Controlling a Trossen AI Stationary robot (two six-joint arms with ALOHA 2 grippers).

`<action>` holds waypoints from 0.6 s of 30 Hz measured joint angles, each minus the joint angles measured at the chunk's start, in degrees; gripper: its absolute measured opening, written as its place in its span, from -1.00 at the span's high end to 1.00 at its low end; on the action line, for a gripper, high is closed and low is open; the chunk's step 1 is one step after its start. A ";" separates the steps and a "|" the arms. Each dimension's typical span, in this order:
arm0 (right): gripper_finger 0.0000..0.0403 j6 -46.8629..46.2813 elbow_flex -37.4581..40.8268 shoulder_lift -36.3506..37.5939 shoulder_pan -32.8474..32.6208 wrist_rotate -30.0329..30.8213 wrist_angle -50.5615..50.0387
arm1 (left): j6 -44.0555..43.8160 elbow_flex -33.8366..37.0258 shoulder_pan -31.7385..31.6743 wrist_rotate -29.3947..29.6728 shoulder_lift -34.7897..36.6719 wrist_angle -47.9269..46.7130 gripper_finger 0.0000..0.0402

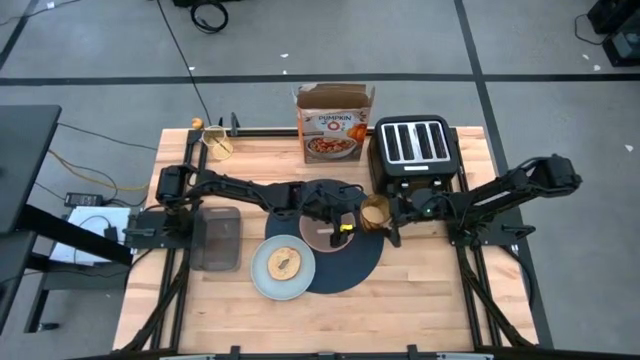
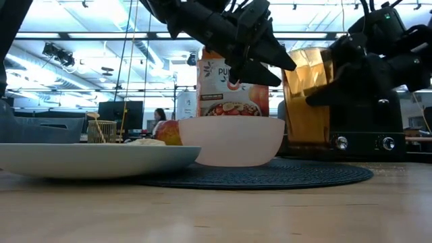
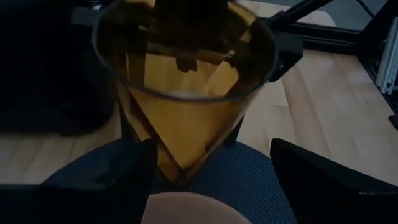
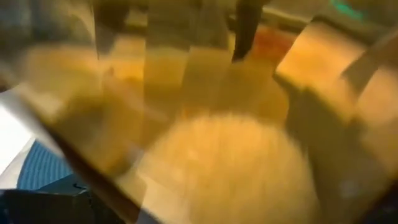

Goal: Arrange a breakfast setting
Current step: Put the brown cup with rice on the dark blue tablemat to the to right of the orange bowl

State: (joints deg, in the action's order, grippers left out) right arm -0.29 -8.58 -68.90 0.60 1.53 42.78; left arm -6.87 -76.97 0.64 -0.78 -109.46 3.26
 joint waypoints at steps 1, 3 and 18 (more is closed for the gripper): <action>-0.83 -0.03 0.00 -0.64 0.08 0.19 1.00 | -0.01 0.00 0.00 0.03 0.16 -0.11 -0.57; -0.84 -0.05 0.03 -2.96 0.36 0.10 3.63 | -0.15 0.00 0.00 0.69 0.47 -0.31 -0.57; -0.93 -0.91 0.11 -19.24 1.57 -0.24 21.28 | -0.35 0.00 -0.02 1.40 1.72 -6.24 -0.56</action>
State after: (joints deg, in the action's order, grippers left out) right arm -1.20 -8.47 -88.14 2.17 1.30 64.06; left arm -7.22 -76.97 0.62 0.62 -107.74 -2.98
